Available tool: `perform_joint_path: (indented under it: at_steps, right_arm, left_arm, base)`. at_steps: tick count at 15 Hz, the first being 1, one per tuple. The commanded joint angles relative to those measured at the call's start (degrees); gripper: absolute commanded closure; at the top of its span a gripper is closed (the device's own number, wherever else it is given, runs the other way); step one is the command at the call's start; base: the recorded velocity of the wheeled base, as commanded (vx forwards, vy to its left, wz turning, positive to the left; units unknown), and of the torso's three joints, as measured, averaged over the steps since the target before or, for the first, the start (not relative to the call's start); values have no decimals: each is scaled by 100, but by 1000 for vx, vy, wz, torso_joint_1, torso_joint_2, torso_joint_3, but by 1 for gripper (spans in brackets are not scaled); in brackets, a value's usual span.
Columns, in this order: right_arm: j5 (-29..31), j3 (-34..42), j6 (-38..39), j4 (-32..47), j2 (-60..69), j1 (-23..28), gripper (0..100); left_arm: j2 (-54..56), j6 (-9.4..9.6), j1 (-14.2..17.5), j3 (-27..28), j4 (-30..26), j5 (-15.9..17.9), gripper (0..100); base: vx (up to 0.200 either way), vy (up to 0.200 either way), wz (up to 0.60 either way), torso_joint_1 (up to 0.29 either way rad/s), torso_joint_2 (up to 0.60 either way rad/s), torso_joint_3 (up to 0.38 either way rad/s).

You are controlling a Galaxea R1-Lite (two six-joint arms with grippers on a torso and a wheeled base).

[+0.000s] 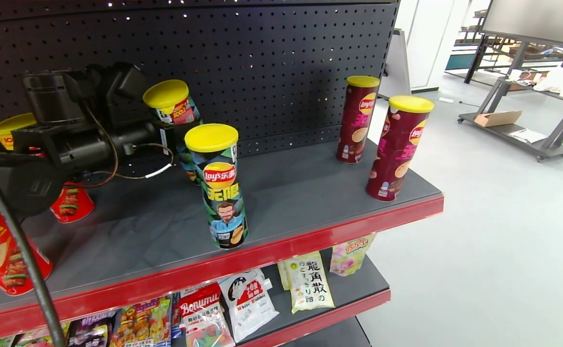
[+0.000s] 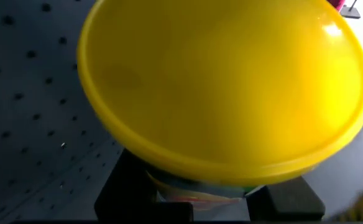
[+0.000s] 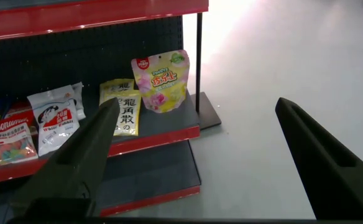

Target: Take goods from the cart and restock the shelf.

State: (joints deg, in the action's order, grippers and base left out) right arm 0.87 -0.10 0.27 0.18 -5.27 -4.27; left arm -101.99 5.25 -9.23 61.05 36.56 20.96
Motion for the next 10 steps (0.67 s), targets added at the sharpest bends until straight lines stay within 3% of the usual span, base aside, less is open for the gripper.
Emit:
perform_joint_path:
  at_steps: [1, 5, 10]
  right_arm:
    - [-7, 1, 0, -1, -9, -4, 0]
    - [-7, 1, 0, -1, -9, -4, 0]
    - [1, 1, 0, -1, -9, -4, 0]
  left_arm:
    - [-401, 2, -79, 249, -8, -21, 100]
    - [-709, -200, -193, 575, -8, -241, 100]
    - [-963, -200, -281, 803, -26, -259, 100]
  base:
    - [0, 0, 0, 0, 0, 0]
    - [0, 0, 0, 0, 0, 0]
    - [0, 0, 0, 0, 0, 0]
